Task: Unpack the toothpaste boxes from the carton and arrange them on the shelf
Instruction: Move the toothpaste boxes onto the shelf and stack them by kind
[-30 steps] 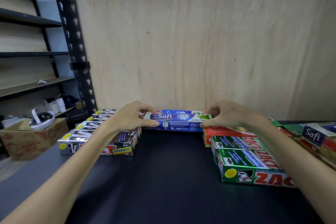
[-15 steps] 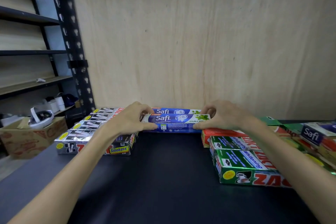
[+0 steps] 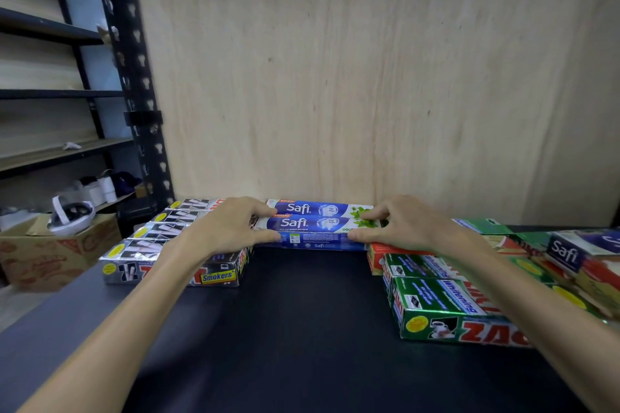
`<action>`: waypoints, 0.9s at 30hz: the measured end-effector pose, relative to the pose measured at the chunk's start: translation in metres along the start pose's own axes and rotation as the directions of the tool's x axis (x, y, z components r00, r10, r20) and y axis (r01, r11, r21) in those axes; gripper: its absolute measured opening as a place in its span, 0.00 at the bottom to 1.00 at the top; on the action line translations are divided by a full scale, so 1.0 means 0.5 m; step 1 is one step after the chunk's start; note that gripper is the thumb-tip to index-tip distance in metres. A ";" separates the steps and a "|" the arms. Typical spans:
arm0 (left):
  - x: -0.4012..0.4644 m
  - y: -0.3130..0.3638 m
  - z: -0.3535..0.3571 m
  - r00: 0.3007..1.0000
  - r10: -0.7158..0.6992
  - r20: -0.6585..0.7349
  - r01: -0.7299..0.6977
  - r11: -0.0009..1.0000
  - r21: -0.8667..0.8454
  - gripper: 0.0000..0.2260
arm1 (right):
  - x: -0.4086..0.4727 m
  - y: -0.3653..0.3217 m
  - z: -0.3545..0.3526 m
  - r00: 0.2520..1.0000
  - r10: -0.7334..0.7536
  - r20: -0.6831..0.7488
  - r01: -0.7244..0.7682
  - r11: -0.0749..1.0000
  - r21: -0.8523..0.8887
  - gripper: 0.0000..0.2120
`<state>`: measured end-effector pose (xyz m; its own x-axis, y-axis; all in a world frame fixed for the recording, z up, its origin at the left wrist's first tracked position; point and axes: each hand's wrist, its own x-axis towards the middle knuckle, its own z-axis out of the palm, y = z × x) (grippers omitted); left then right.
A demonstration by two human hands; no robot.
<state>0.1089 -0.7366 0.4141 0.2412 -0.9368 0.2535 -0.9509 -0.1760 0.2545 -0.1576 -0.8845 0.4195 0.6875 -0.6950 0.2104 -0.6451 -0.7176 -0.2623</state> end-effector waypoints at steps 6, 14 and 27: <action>-0.018 0.008 0.006 0.999 0.039 0.015 -0.038 0.999 -0.019 0.19 | -0.006 0.000 -0.007 0.998 -0.004 0.056 0.005 1.000 -0.022 0.32; -0.019 0.008 0.009 1.000 0.010 0.022 -0.009 0.998 -0.056 0.21 | -0.018 -0.007 -0.001 0.991 -0.039 0.124 0.047 0.997 -0.060 0.24; 0.002 0.033 0.027 0.998 0.054 -0.039 -0.057 0.993 -0.103 0.24 | 0.006 -0.006 -0.003 0.997 0.034 0.076 -0.042 0.993 0.107 0.40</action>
<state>0.0911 -0.7446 0.4062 0.1974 -0.9324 0.3029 -0.9382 -0.0900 0.3343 -0.1542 -0.8847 0.4223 0.6889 -0.7133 0.1293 -0.6339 -0.6792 -0.3699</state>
